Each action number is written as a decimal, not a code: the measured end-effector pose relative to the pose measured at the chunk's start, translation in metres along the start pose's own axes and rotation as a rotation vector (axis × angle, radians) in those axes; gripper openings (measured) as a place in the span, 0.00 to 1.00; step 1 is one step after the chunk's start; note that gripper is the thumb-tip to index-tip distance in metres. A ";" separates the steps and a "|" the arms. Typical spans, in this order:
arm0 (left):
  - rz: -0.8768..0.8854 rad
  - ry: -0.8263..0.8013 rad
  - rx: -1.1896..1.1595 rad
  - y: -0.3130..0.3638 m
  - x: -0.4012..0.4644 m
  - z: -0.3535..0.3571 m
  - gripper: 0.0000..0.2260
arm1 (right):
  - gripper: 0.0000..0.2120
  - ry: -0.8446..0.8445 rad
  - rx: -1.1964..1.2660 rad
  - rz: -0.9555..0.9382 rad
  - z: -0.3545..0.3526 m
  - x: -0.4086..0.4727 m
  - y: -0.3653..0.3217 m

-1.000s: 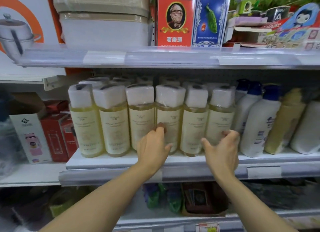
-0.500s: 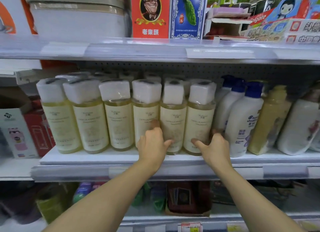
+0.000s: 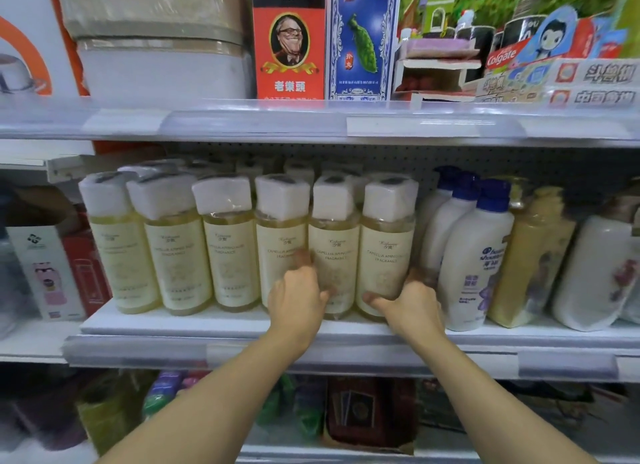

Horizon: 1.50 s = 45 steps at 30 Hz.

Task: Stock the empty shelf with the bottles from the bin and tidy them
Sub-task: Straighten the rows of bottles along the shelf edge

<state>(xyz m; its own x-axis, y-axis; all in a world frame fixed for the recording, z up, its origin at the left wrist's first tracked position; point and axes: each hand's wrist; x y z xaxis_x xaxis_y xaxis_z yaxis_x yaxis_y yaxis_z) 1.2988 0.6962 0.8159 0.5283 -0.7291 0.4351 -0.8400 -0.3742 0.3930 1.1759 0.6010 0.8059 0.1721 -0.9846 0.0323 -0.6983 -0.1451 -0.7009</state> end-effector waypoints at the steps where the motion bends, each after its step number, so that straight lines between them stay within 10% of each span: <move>1: -0.003 0.000 0.002 0.000 0.001 0.000 0.17 | 0.34 0.006 -0.013 0.000 -0.001 -0.001 -0.001; 45: 0.123 -0.088 0.293 -0.063 -0.040 -0.082 0.18 | 0.32 -0.076 -0.389 -0.291 0.000 -0.087 -0.044</move>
<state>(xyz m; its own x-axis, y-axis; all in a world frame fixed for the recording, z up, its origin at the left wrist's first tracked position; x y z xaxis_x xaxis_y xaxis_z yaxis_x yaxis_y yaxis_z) 1.3407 0.7959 0.8408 0.4184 -0.8210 0.3885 -0.9036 -0.4197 0.0862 1.1918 0.6931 0.8337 0.4382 -0.8901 0.1251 -0.8193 -0.4528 -0.3517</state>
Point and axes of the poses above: each hand's wrist, its own x-axis towards the middle knuckle, its own z-axis out of the palm, y = z × x, and after that the axes turned 8 degrees about z, right-handed
